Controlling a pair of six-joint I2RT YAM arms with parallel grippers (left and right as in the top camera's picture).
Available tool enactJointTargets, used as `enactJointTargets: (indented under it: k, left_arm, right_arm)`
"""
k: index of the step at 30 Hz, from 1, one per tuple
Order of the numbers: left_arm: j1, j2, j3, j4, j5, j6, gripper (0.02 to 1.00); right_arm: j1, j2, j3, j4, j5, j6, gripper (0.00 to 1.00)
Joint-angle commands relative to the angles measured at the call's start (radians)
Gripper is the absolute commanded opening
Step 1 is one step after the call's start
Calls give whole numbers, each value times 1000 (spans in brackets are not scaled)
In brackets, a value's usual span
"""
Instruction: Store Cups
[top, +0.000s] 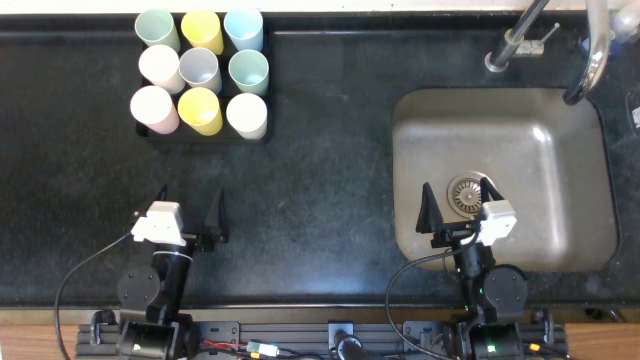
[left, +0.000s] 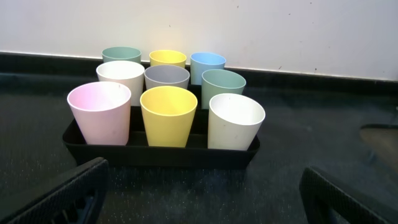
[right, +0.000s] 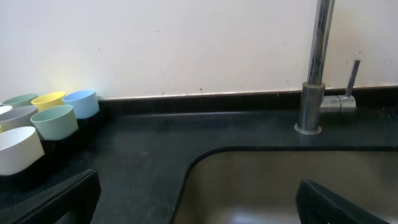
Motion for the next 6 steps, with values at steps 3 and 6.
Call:
enactJointTargets:
  k: [3, 6]
  left_arm:
    - [8, -9, 0, -5, 13, 18, 1000]
    - [8, -9, 0, -5, 13, 18, 1000]
  right_arm:
    - [-5, -11, -13, 5, 8, -3, 998]
    - [-5, -11, -13, 5, 8, -3, 998]
